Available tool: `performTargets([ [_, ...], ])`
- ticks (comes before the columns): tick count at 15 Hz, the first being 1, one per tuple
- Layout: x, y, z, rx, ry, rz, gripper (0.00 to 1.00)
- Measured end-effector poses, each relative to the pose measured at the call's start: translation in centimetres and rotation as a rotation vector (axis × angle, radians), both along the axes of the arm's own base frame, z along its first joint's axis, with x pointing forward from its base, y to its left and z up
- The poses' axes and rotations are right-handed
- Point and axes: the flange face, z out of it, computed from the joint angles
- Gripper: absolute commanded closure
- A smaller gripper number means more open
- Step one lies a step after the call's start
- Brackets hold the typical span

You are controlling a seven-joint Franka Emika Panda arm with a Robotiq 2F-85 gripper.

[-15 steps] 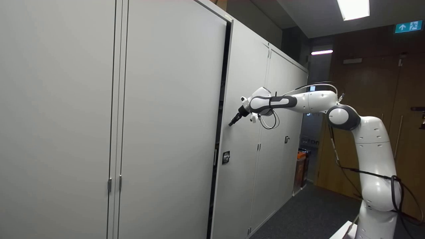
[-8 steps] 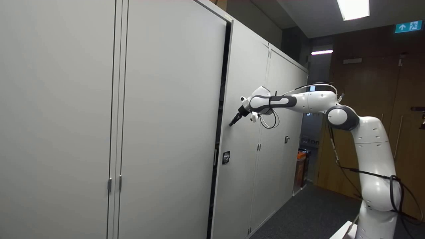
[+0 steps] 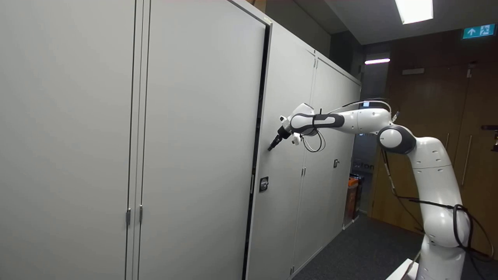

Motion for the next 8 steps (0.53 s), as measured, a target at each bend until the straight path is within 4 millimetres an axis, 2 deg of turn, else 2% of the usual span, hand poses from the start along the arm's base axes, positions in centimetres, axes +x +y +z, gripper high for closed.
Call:
performTargets([
  [8, 0.42, -0.43, -0.03, -0.002, -0.003, -0.005, 0.0],
])
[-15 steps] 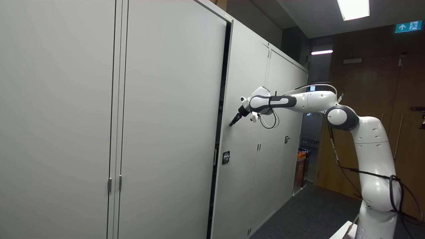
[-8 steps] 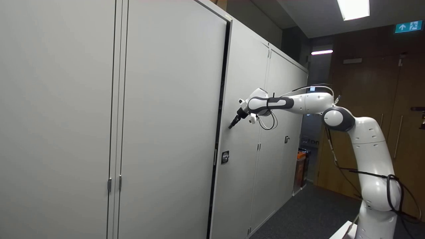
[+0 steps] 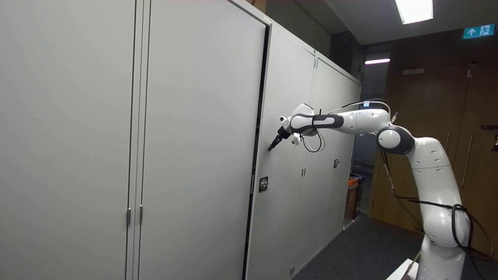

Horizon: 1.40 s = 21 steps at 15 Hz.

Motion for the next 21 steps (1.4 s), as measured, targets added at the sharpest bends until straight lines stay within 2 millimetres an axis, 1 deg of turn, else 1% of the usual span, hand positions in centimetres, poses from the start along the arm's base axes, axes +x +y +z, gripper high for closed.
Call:
performTargets([
  [9, -0.2, -0.2, 0.9, 0.002, -0.017, -0.001, 0.0],
  [14, -1.0, -0.1, 2.0, 0.0, -0.031, 0.001, 0.0],
  [16, -1.5, 0.0, 1.9, -0.002, -0.023, 0.003, 0.0],
  [18, -2.2, 0.2, 1.2, -0.005, -0.006, 0.006, 0.0],
  [21, -3.7, 0.5, 0.6, -0.007, 0.013, 0.013, 0.0],
])
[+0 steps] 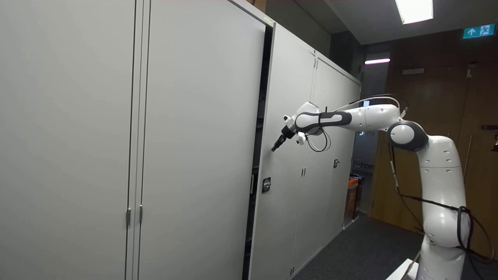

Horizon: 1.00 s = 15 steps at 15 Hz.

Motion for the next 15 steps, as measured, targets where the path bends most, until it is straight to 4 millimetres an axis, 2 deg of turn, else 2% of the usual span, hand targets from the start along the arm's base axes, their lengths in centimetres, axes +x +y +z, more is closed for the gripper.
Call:
performTargets([
  [4, -2.8, 0.5, -0.5, -0.004, 0.011, 0.008, 0.0],
  [9, -5.8, 0.1, -1.8, -0.013, 0.049, 0.004, 0.0],
  [15, -7.3, -0.6, -5.2, -0.027, 0.103, -0.006, 0.0],
])
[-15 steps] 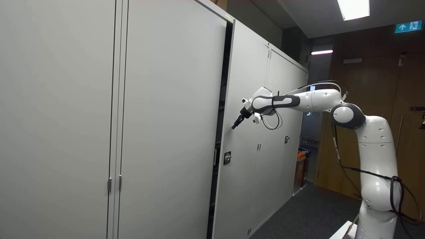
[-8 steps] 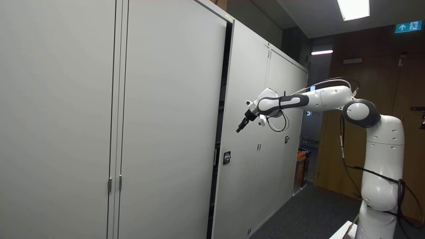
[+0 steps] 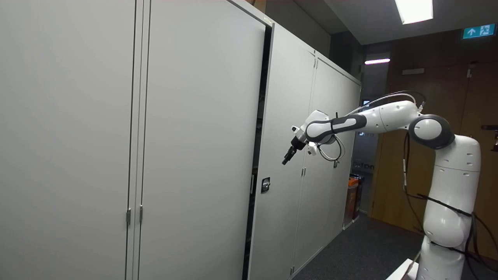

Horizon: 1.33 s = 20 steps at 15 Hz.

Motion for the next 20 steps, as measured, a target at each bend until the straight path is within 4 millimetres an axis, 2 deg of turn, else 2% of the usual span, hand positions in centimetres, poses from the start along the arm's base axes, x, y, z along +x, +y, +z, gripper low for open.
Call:
performTargets([
  [4, -0.1, -0.3, -1.9, 0.007, -0.027, -0.023, 0.0],
  [12, 1.1, -0.4, -4.0, 0.075, -0.097, -0.131, 0.0],
  [20, 2.8, -0.3, -4.4, 0.133, -0.106, -0.199, 0.0],
])
